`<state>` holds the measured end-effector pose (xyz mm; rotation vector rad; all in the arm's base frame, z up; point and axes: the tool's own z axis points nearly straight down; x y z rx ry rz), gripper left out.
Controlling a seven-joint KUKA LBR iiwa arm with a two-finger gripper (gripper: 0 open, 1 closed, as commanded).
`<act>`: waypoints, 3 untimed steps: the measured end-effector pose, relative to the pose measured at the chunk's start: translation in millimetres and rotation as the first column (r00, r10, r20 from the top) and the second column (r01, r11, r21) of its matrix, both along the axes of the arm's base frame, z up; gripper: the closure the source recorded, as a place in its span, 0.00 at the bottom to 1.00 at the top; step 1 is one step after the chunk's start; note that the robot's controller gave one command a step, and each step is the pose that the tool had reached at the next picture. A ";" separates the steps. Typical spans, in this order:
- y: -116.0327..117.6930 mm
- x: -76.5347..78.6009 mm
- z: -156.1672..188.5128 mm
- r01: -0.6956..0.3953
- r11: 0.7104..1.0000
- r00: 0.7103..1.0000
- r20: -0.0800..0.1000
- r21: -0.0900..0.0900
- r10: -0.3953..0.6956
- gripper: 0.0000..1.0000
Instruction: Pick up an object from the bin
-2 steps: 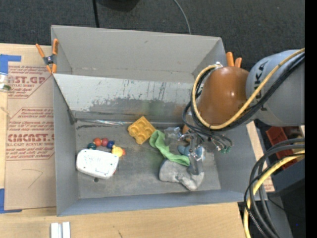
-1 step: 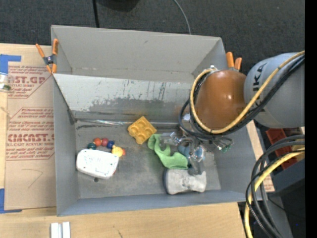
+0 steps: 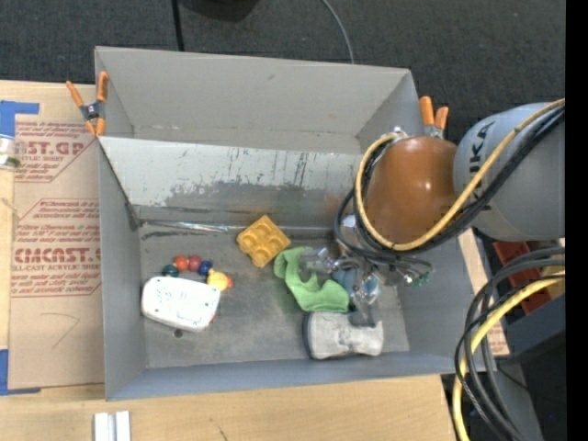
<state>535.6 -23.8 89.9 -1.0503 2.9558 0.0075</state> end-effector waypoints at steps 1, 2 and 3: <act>10.5 -10.8 -1.8 -0.080 0.997 0.997 0.003 -0.002 0.080 0.00; 21.7 -4.2 -7.3 -0.127 0.992 0.992 0.001 0.001 0.127 1.00; 21.7 -4.2 -7.4 -0.127 0.992 0.992 0.001 0.001 0.127 1.00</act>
Offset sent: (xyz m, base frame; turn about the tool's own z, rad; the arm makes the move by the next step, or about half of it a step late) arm -0.0048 0.0220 -0.0065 -0.1318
